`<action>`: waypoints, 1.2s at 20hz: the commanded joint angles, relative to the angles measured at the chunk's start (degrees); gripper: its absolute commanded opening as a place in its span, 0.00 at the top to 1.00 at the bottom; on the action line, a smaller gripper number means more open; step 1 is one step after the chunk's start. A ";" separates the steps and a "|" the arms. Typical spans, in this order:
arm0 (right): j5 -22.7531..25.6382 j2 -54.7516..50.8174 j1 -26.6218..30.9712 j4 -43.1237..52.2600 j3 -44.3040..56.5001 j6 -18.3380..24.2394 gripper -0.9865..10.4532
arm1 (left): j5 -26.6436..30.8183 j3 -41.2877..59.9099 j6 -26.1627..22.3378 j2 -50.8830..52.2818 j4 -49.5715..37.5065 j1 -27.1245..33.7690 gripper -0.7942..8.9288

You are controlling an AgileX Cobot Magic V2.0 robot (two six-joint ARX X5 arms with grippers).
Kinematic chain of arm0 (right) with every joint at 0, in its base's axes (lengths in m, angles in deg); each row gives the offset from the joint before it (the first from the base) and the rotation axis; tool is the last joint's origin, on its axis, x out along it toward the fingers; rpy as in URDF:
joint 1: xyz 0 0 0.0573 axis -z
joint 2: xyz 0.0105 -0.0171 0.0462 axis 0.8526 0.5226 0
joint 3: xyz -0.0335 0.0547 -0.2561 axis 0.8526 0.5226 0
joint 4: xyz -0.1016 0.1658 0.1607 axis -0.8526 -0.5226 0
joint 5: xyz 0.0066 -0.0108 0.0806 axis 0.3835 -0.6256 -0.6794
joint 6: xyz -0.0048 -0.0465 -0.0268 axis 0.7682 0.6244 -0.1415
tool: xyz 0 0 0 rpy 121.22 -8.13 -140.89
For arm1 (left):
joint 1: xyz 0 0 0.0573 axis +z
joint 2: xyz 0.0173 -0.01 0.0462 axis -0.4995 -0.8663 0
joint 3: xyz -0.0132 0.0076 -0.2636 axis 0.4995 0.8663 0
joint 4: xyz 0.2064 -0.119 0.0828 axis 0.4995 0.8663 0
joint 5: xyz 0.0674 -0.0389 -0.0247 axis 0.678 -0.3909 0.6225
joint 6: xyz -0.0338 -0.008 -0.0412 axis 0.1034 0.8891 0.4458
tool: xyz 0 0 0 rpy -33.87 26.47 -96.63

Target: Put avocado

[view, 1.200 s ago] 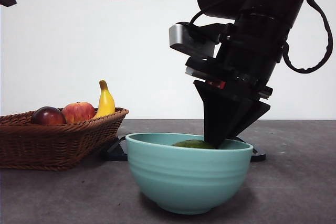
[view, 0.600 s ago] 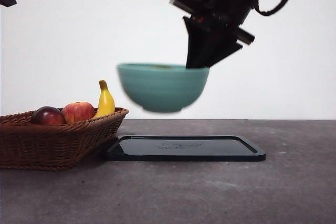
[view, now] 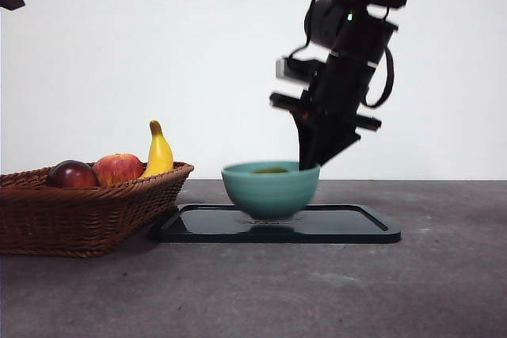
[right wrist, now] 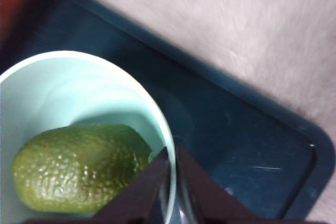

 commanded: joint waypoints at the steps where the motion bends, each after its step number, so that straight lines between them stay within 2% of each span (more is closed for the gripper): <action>1: -0.37 2.25 -0.13 0.81 -1.64 -0.20 0.91 | -0.11 -0.44 -0.87 -0.28 -0.17 -0.33 0.60; 5: -0.35 2.73 -0.24 0.55 -1.64 -0.22 0.90 | -0.11 -0.44 -0.87 -0.28 -0.17 -0.33 0.60; 6: -0.20 2.71 -0.26 0.28 -1.68 -0.46 0.88 | -0.11 -0.44 -0.90 -0.28 -0.20 -0.33 0.60; 8: -0.11 2.47 -0.24 -0.83 -2.01 -1.09 0.75 | -0.11 -0.44 -0.87 -0.28 -0.17 -0.33 0.60; 9: -0.11 1.95 -0.20 -1.64 -2.40 -1.11 0.72 | -0.11 -0.44 -0.90 -0.28 -0.17 -0.33 0.60; 11: 0.24 -0.31 -0.20 -3.08 -3.10 -1.09 0.72 | -0.11 -0.44 -0.90 -0.28 -0.20 -0.33 0.60; 14: 1.25 -6.97 -0.22 -5.07 -3.26 -1.90 0.72 | -0.11 -0.44 -0.90 -0.28 -0.24 -0.33 0.60; 17: 1.18 -16.31 -1.53 -10.97 -3.23 -1.73 0.72 | -0.11 -0.44 -1.11 -0.28 -0.26 -0.33 0.60; 21: 1.62 -27.96 -5.53 -19.12 -3.04 -1.70 0.72 | -0.11 -0.44 -1.11 -0.28 -0.26 -0.33 0.60; 24: 4.76 -35.30 -8.76 -22.08 -0.35 -1.73 0.72 | -0.11 -0.44 -1.11 -0.28 -0.28 -0.33 0.60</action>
